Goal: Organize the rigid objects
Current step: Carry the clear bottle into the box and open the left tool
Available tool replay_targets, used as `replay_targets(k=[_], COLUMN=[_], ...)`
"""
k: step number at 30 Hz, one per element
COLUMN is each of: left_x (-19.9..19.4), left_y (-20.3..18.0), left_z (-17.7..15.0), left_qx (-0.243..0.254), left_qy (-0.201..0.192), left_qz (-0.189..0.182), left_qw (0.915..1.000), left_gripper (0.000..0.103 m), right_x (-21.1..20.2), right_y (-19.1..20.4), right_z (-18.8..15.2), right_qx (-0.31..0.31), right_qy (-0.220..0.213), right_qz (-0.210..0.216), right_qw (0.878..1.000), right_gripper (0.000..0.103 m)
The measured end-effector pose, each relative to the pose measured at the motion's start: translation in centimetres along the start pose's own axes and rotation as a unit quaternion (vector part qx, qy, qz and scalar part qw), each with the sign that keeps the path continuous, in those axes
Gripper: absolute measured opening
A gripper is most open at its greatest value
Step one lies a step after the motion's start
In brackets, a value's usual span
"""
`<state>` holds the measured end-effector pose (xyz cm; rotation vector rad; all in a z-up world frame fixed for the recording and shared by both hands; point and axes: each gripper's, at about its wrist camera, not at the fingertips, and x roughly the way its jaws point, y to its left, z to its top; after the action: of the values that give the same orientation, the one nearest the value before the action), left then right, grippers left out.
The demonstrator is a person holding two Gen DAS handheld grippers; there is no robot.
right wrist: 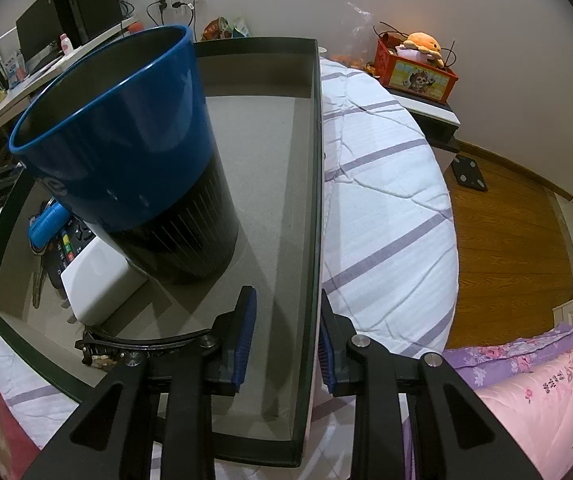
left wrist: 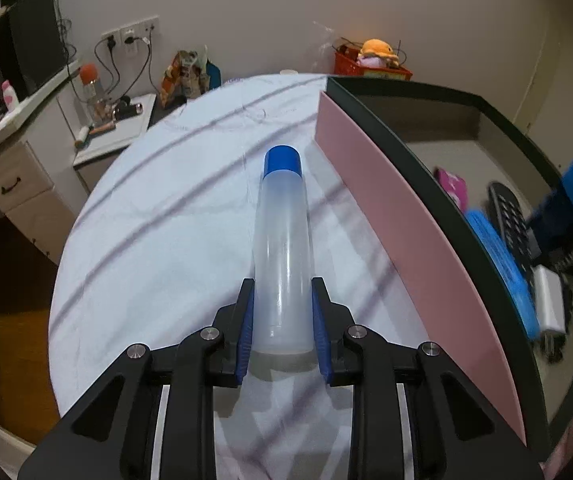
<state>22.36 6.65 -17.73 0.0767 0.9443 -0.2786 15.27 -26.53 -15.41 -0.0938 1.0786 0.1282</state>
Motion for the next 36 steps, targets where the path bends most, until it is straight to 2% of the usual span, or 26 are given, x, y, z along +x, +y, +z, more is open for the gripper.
replay_targets(k=[11,16,18,20,22,24,25,26,28,36], left_x=[-5.6,-6.1,-5.9,-5.4,-4.9,-4.7,-4.8,-4.8,-5.2,-7.8], left_y=[-2.1,-2.4,-2.3,-2.2,-2.1,-2.2,-2.3,-2.4,-2.2,-2.5], left_z=[-7.4,-8.4,-8.0,-7.4,-7.0,-6.8,-6.7,-6.7,-6.7,-6.7], left_qx=[0.005,0.003,-0.002,-0.011,-0.018,-0.021,-0.019,-0.020,-0.036,-0.049], left_qy=[0.010,0.009,0.010,0.008,0.007,0.006,0.005,0.003,-0.003,-0.026], left_qz=[0.016,0.024,0.024,0.025,0.022,0.025,0.026,0.024,0.025,0.030], left_qw=[0.9998,0.9997,0.9997,0.9996,0.9996,0.9995,0.9995,0.9995,0.9990,0.9980], left_gripper=[0.026,0.028,0.034,0.052,0.054,0.050,0.031,0.026,0.026,0.026], right_x=[0.1,0.2,0.2,0.2,0.2,0.2,0.2,0.2,0.2,0.4], right_y=[0.1,0.1,0.2,0.1,0.1,0.1,0.1,0.1,0.1,0.0], right_z=[0.2,0.2,0.2,0.2,0.2,0.2,0.2,0.2,0.2,0.2], right_qx=[-0.007,-0.007,-0.008,-0.007,-0.007,-0.007,-0.007,-0.007,-0.006,-0.009], right_qy=[0.000,0.001,0.001,0.001,0.001,0.001,0.001,0.001,0.000,0.001], right_qz=[0.004,0.004,0.004,0.004,0.004,0.005,0.006,0.006,0.006,0.009], right_qw=[1.000,1.000,1.000,1.000,1.000,1.000,1.000,1.000,1.000,1.000], right_gripper=[0.030,0.030,0.030,0.030,0.030,0.030,0.030,0.030,0.030,0.032])
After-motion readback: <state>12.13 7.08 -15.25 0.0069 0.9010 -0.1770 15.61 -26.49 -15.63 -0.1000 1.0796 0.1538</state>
